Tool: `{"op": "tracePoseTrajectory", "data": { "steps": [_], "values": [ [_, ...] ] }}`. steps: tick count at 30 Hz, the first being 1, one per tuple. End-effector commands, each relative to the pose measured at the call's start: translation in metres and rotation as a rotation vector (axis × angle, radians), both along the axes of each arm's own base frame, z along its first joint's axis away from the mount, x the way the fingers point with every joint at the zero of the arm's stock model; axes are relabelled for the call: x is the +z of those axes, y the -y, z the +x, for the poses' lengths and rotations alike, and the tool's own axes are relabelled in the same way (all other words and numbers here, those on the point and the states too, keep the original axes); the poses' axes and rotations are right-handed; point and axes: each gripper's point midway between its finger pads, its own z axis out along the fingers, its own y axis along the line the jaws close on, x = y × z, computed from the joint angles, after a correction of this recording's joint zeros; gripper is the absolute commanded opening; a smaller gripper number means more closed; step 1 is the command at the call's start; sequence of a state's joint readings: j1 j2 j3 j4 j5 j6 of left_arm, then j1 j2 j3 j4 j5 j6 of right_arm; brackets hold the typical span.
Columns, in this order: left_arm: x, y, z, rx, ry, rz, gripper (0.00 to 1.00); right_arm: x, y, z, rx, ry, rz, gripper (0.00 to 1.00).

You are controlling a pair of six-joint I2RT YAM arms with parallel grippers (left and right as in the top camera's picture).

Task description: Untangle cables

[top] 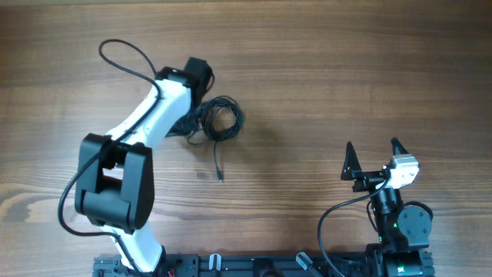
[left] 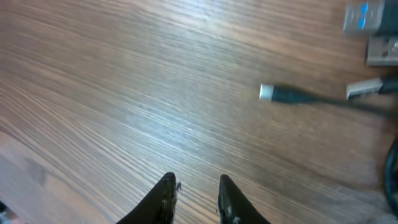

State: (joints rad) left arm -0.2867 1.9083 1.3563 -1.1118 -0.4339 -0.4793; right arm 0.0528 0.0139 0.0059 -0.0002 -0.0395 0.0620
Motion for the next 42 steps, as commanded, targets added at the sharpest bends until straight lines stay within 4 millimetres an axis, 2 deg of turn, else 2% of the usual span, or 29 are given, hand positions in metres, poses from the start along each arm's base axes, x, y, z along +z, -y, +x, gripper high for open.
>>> {"op": "tracePoseTrajectory", "data": {
  "steps": [1,5,8,11,15,18,24,28,33,42],
  "values": [
    [0.043,0.011,0.025,0.016,0.147,-0.101,0.25,0.0,0.004,0.0,-0.02,0.003,-0.009,1.0],
    [0.074,0.039,0.042,-0.005,0.269,-0.268,0.33,0.0,0.004,0.0,-0.02,0.003,-0.009,1.0],
    [0.086,0.065,0.052,-0.035,0.331,-0.407,0.36,0.0,0.004,0.0,-0.02,0.003,-0.009,1.0],
    [0.091,0.09,0.063,-0.073,0.369,-0.52,0.36,0.0,0.004,0.0,-0.02,0.003,-0.009,1.0],
    [0.081,0.119,0.071,-0.115,0.371,-0.586,0.38,0.0,0.004,0.0,-0.02,0.003,-0.009,1.0],
    [0.066,0.138,0.071,-0.134,0.345,-0.592,0.46,0.0,0.004,0.0,-0.02,0.003,-0.009,1.0],
    [0.033,0.176,0.068,-0.193,0.294,-0.597,0.5,0.0,0.004,0.0,-0.02,0.003,-0.009,1.0],
    [0.016,0.188,0.068,-0.211,0.274,-0.588,0.51,0.0,0.004,0.0,-0.02,0.003,-0.009,1.0],
    [-0.004,0.184,0.068,-0.166,0.255,-0.545,0.52,0.0,0.004,0.0,-0.02,0.003,-0.009,1.0],
    [-0.029,0.182,0.066,-0.156,0.209,-0.521,0.54,0.0,0.004,0.0,-0.02,0.003,-0.009,1.0]
  ]
}}
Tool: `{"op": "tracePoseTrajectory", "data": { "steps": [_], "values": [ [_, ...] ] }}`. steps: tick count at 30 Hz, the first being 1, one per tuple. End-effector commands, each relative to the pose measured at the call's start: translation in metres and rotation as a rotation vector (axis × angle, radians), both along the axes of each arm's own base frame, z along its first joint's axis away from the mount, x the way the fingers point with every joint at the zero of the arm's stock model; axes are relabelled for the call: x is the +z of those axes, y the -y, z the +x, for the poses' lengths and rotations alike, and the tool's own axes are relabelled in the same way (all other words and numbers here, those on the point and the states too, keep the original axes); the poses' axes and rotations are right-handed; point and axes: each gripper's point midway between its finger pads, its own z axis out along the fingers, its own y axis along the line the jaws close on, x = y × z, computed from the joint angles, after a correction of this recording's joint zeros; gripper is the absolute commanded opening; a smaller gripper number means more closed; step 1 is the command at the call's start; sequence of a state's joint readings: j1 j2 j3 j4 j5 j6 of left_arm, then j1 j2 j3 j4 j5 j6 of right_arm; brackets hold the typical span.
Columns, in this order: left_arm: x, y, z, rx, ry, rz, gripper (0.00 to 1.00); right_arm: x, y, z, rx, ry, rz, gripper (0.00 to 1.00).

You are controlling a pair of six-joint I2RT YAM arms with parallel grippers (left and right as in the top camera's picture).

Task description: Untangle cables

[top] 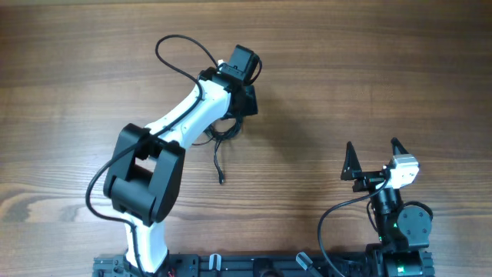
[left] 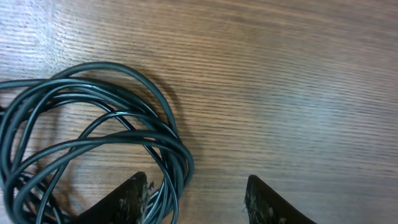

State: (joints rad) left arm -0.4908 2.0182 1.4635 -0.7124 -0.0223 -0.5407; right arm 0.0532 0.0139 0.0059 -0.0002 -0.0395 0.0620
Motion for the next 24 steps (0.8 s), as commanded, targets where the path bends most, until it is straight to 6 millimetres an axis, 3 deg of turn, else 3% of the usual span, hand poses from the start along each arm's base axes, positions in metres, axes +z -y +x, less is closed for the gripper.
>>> {"op": "tracePoseTrajectory", "data": {
  "steps": [1,16,24],
  "values": [
    [-0.013,-0.003,0.003,0.024,-0.015,0.02,0.54,0.0,0.004,0.0,-0.02,0.003,-0.009,1.0],
    [-0.023,-0.003,0.015,0.034,0.023,0.035,0.56,0.0,0.004,0.0,-0.02,0.003,-0.009,1.0],
    [-0.044,-0.002,0.015,0.038,0.001,0.046,0.58,0.0,0.004,0.0,-0.02,0.003,-0.009,1.0]
  ]
}}
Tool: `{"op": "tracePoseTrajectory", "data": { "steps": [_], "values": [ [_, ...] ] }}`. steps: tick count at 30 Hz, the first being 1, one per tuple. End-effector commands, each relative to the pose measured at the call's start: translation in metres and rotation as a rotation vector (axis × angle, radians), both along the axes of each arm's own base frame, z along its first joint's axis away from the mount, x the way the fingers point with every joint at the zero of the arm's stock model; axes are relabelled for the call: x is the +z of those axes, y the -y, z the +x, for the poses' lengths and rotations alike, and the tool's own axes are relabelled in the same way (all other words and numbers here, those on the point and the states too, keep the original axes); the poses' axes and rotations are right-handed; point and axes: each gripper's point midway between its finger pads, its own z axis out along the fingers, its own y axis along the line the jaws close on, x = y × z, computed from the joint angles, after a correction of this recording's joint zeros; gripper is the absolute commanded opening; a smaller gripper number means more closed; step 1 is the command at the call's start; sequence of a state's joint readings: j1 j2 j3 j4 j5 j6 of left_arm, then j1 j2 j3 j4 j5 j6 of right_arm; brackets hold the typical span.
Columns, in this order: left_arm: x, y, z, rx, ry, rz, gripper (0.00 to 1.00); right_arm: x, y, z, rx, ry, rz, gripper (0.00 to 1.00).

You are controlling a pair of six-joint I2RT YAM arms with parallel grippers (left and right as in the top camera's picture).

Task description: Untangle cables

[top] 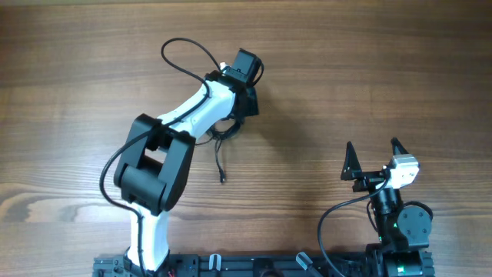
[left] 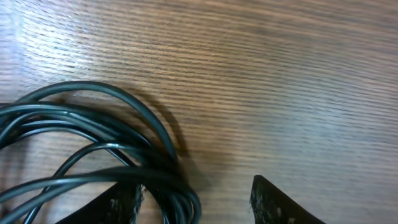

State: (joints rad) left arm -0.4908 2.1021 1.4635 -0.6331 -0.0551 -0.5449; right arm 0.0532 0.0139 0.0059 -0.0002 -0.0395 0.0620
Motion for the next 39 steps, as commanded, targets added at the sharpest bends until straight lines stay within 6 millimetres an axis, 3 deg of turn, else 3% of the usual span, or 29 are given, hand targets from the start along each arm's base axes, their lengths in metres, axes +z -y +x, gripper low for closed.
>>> {"op": "tracePoseTrajectory", "data": {
  "steps": [1,23,31,39],
  "values": [
    [-0.0142,-0.0024,0.0037,0.024,-0.008,0.017,0.58,0.0005,0.004,0.0004,-0.02,0.003,-0.009,1.0],
    [-0.0122,0.0009,0.01,0.024,0.019,0.003,0.59,0.0005,0.004,0.0004,-0.02,0.003,-0.009,1.0],
    [-0.0123,0.001,0.0096,0.024,0.018,0.003,0.43,0.0005,0.004,0.0004,-0.02,0.003,-0.009,1.0],
    [-0.0129,0.0056,0.0055,0.01,0.012,0.006,0.43,0.0005,0.004,0.0004,-0.02,0.003,-0.009,1.0]
  ]
}}
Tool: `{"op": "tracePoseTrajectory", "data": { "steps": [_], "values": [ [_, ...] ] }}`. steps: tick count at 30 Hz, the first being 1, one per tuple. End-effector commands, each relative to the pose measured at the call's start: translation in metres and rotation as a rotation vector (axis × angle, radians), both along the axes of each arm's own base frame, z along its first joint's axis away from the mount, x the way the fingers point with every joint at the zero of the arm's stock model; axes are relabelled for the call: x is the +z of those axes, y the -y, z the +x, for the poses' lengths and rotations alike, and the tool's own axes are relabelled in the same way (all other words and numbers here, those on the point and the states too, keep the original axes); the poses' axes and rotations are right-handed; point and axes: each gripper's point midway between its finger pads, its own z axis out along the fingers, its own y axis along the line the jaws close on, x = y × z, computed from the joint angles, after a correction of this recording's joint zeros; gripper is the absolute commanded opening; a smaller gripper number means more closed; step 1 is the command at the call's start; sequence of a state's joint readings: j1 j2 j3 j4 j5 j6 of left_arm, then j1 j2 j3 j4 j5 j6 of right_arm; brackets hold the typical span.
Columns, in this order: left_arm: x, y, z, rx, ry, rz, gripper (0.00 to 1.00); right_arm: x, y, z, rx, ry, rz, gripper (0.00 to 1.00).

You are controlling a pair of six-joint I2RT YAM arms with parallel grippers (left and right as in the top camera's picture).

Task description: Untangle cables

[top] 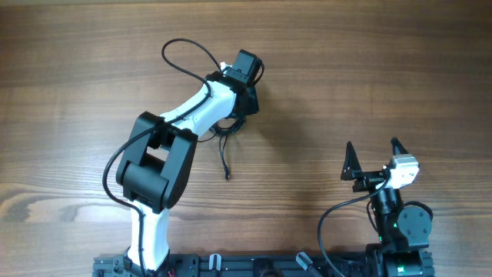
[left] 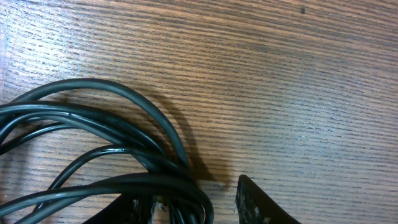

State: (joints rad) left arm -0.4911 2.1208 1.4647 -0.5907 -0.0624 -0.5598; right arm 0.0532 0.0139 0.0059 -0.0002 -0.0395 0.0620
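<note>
A coil of black cable fills the lower left of the left wrist view, on the wooden table. My left gripper is down at the coil's right edge, open, with several strands lying between its fingers and a small gap to the right finger. In the overhead view the left arm covers most of the coil. Only a few loops and a loose tail ending in a plug show. My right gripper stands open at the lower right, far from the cable, and holds nothing.
The left arm's own black wire loops above the table beside its wrist. The wooden table stretches bare to the right of the coil and towards the back.
The left gripper's fingers stand closer together around the coil's strands. The cable's loose tail has shifted slightly to the right. The right arm has not moved.
My left gripper was nearly shut over bare wood left of the coil, with a plug in sight. Then it stood open above the coil's right edge, then lower with strands between its fingers. Now the fingers have narrowed on those strands.
</note>
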Motion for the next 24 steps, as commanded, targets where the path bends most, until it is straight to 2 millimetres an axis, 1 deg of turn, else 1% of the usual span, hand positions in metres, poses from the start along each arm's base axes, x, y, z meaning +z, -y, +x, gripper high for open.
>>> {"op": "tracePoseTrajectory", "data": {
  "steps": [1,6,17,18,20,24],
  "values": [
    [-0.0083,0.0034,-0.003,-0.007,-0.013,0.017,0.43,0.0005,0.004,0.0004,-0.02,0.003,-0.009,1.0],
    [-0.0087,0.0062,-0.0059,-0.016,-0.018,0.02,0.43,0.0005,0.004,0.0004,-0.02,0.003,-0.009,1.0],
    [-0.0091,0.0058,-0.0072,-0.017,-0.023,0.022,0.43,0.0005,0.004,0.0004,-0.02,0.003,-0.009,1.0],
    [-0.0091,0.0058,-0.0072,-0.017,-0.023,0.022,0.38,0.0005,0.004,0.0004,-0.02,0.003,-0.009,1.0],
    [-0.0091,0.0058,-0.0073,-0.017,-0.023,0.023,0.25,0.0005,0.004,0.0004,-0.02,0.003,-0.009,1.0],
    [-0.0091,0.0058,-0.0073,-0.017,-0.023,0.023,0.24,0.0005,0.004,0.0004,-0.02,0.003,-0.009,1.0]
  ]
}}
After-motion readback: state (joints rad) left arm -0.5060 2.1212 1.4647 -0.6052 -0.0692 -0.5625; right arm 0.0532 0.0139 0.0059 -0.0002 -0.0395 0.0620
